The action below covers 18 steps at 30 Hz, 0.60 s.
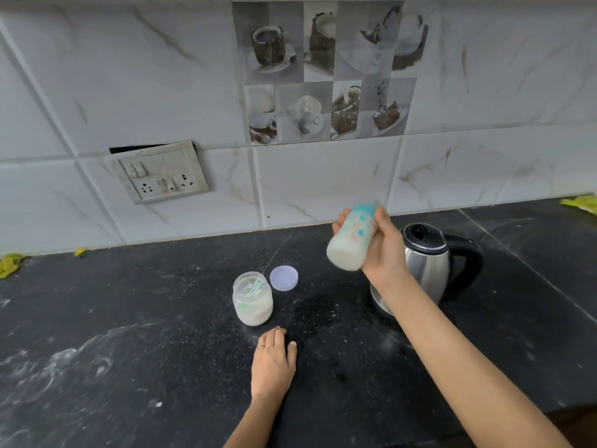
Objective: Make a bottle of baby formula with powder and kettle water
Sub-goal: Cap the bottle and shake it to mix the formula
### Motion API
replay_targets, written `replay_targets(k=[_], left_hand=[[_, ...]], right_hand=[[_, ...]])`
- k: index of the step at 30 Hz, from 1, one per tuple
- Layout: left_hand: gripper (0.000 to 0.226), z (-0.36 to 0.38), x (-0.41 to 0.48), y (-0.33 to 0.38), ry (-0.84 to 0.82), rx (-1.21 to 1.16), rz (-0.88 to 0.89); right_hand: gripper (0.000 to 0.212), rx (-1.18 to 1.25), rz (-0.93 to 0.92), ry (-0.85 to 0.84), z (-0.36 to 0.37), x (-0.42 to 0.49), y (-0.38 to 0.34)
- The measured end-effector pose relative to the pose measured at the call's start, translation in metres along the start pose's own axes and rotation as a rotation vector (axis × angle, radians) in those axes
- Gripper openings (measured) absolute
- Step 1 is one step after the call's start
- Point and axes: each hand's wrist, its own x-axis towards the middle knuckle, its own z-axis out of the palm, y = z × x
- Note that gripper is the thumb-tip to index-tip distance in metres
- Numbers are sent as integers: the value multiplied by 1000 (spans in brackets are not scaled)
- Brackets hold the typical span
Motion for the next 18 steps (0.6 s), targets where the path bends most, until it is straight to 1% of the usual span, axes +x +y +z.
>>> replay_targets(k=[1, 2, 3, 5, 6, 7, 9, 10, 11, 14, 16, 18], left_hand=[[24, 0, 0, 1, -3, -3, -1], [24, 0, -1, 1, -3, -8, -2], [24, 0, -1, 2, 2, -12, -4], [24, -2, 0, 2, 3, -16, -10], [24, -1, 0, 2, 0, -16, -10], [24, -1, 0, 1, 0, -14, -9], [25, -1, 0, 1, -3, -19, -15], [25, -1, 0, 2, -3, -24, -15], [25, -1, -1, 2, -3, -29, -14], [26, -2, -1, 2, -4, -35, -17], [25, -2, 0, 2, -6, -29, -20], [25, -2, -1, 2, -6, -23, -18]], right_hand=[[70, 34, -16, 40, 0, 2, -3], [75, 41, -14, 57, 2, 1, -4], [69, 24, -3, 33, 0, -2, -4], [46, -79, 53, -73, -3, -7, 0], [41, -95, 58, -98, -3, -9, 0], [47, -63, 42, -75, -1, -9, -1], [67, 74, 0, 11, 0, -2, -3], [71, 109, -10, 30, 2, -2, -4], [68, 91, -6, 23, 1, -4, -4], [41, -86, 69, -85, -3, -11, 0], [29, -38, 43, -71, 1, -10, -2], [25, 21, -5, -15, 4, -7, -6]])
